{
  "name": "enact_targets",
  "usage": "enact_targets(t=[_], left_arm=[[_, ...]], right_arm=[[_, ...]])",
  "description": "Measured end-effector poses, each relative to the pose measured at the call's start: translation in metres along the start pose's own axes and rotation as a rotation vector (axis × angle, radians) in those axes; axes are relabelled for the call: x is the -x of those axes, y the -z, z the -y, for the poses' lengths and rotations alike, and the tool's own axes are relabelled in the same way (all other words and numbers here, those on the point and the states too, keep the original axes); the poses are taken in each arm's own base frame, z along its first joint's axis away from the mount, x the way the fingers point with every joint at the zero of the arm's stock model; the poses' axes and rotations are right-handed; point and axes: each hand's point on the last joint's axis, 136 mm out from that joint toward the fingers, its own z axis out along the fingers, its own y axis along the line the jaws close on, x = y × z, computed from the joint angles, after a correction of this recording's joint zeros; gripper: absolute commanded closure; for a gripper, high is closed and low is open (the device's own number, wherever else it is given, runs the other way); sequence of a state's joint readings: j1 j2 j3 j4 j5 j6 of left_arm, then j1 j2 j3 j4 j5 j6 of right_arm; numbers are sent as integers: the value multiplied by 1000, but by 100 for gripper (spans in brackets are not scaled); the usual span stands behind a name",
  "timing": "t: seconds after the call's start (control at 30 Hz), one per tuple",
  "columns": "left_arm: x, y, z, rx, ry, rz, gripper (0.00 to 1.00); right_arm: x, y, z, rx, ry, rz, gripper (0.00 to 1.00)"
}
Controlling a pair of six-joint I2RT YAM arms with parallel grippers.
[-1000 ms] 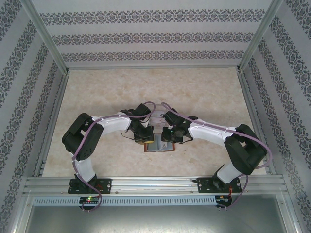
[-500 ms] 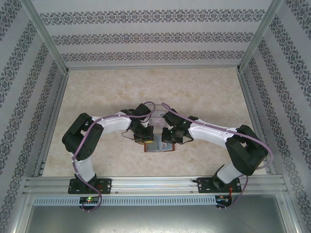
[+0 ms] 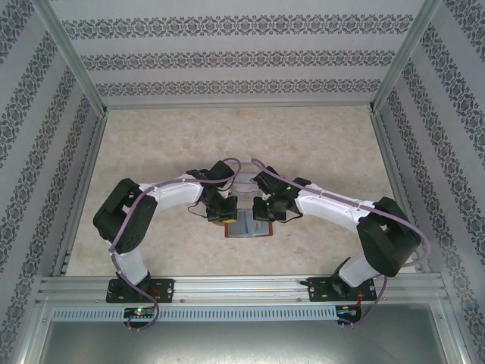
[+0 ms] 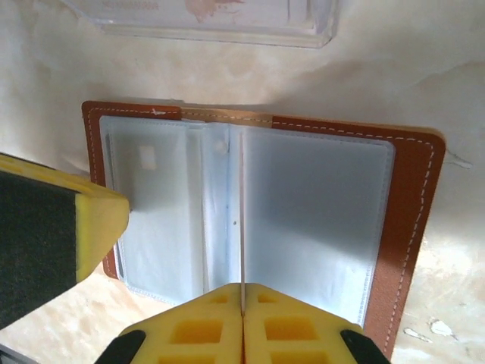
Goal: Take the credit cards out of the card holder
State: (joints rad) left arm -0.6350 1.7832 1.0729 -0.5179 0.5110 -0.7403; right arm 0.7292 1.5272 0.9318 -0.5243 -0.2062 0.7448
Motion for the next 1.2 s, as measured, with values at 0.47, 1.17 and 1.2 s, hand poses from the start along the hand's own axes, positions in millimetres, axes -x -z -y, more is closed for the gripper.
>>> enact_targets(t=[0.47, 1.17, 1.2], left_arm=[[-9, 17, -17, -14, 18, 55, 98], [-7, 22, -34, -34, 70, 90, 98], [-7, 23, -35, -35, 71, 91, 98]], right_arm=[[5, 31, -20, 3, 596, -61, 95], [53, 35, -15, -52, 1244, -244, 92], [58, 36, -16, -53, 1253, -242, 92]])
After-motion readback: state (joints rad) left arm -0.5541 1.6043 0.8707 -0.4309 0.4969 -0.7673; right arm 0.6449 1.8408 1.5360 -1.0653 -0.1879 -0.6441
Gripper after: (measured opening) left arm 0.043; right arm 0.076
